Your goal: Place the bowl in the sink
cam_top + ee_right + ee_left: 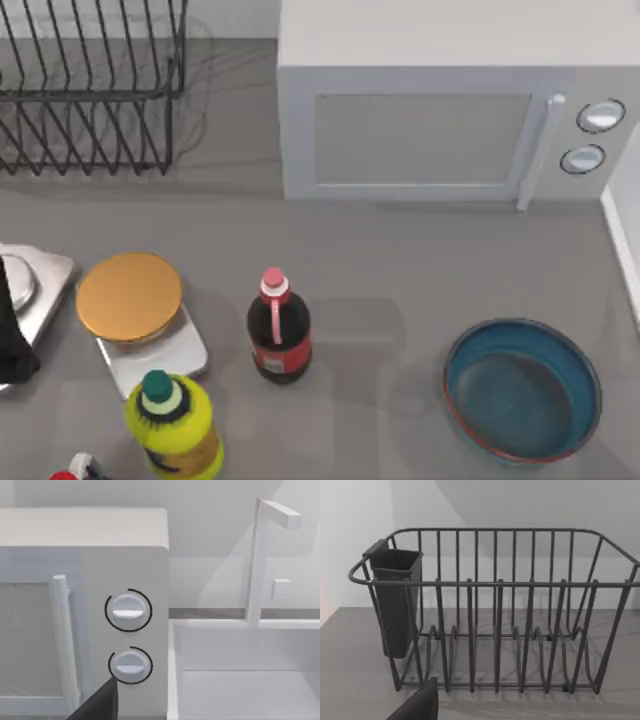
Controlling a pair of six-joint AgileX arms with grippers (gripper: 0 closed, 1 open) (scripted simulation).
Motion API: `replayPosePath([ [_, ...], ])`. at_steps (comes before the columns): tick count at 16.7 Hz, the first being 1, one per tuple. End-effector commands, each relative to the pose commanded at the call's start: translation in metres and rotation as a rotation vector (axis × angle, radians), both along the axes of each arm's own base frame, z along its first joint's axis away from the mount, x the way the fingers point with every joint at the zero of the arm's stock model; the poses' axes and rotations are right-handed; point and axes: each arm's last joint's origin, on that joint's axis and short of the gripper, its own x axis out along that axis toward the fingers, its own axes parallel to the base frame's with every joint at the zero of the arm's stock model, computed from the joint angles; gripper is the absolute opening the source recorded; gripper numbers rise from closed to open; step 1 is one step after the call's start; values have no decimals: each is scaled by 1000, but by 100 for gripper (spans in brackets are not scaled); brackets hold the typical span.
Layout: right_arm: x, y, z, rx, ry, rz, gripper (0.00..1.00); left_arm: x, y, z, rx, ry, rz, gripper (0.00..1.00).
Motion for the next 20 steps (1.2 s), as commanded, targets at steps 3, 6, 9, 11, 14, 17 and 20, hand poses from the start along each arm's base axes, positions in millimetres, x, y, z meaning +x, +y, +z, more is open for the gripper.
replayPosePath([
  [3,0,1,2,5,12,5,100,0,0,0,0,0,0,100],
  [6,1,4,17,36,107,36,100,0,0,0,0,0,0,100],
  [9,9,11,40,79,306,74,100,0,0,0,0,0,0,100],
  [11,21,17,52,102,503,93,100,0,0,0,0,0,0,100],
  [14,49,32,62,113,841,99,100,0,0,0,0,0,0,100],
  [17,77,51,67,96,1136,81,100,0,0,0,0,0,0,100],
  [20,101,72,70,64,1356,48,100,0,0,0,0,0,0,100],
])
